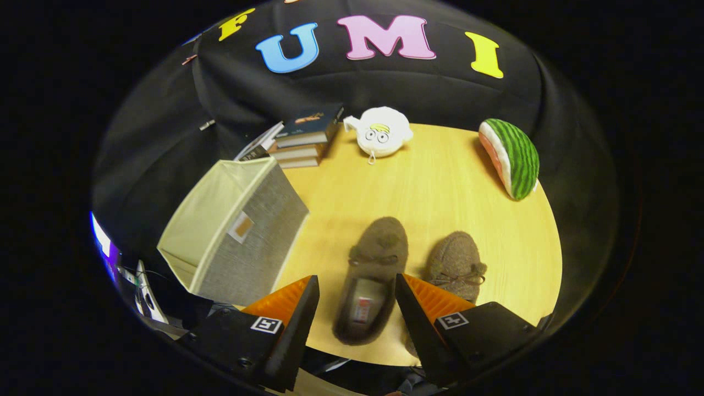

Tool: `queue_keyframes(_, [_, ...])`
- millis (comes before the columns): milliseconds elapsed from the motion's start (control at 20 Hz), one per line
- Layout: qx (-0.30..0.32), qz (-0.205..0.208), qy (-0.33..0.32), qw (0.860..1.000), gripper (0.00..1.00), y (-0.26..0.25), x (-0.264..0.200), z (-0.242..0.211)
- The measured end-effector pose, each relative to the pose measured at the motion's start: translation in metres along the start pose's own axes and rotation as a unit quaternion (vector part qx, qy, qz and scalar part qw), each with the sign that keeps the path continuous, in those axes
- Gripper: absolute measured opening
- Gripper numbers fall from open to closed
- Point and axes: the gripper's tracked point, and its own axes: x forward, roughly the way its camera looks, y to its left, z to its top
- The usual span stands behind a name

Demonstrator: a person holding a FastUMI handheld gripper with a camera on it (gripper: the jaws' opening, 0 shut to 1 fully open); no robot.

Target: Open the storage box then place both shoes into the box .Put the left shoe in first, then the right shoe, with the right side of both shoes facing outward in a uniform manner.

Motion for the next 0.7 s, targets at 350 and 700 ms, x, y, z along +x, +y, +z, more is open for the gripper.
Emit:
queue_keyframes(350, [-0.019, -0.056, 0.040, 0.997, 0.73, -0.032, 0.055, -0.033])
queue_keyframes(700, [0.024, -0.099, 0.018, 0.995, 0.45, -0.040, 0.100, -0.023])
